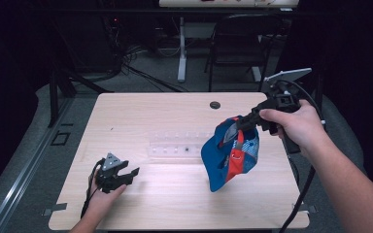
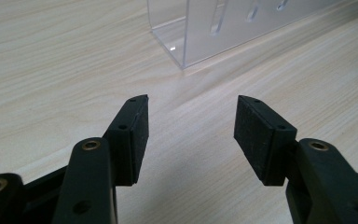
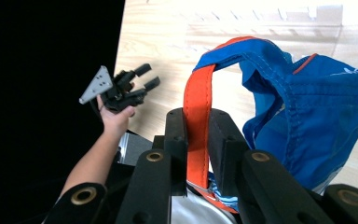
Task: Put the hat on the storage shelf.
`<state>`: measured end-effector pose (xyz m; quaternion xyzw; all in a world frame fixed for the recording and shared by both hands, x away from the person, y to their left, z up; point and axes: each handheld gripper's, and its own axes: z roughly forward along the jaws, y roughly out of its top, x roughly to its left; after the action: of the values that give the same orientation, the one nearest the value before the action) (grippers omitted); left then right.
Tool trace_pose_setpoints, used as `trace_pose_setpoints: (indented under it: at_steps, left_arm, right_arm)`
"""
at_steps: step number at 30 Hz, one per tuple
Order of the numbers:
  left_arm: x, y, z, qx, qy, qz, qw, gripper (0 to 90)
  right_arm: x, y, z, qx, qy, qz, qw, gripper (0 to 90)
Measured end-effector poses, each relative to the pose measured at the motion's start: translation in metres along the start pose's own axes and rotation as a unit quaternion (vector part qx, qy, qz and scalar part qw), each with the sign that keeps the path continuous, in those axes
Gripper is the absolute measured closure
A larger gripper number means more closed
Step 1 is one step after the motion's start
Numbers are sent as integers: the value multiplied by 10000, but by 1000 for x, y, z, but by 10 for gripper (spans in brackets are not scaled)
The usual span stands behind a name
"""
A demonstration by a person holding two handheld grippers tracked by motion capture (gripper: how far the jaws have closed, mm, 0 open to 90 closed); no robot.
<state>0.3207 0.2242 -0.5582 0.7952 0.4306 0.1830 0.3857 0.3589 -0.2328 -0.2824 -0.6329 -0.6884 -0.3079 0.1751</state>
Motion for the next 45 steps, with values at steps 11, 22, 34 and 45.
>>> trace_pose_setpoints:
  at_steps: [11,22,34,45]
  left_arm:
    - [-8,2,1,-40,-61,152,9999,455]
    - [-22,8,-3,-251,-157,177,9994,431]
    - [-47,27,-5,-385,-324,445,9977,454]
    - [-78,54,-5,-676,-725,660,9929,507]
  right_arm:
    - [9,15,-4,-127,101,-62,9998,785]
    - [14,26,-1,-231,224,-93,9994,786]
    - [22,36,6,-335,314,-63,9989,785]
    - [30,46,15,-496,512,-127,9974,785]
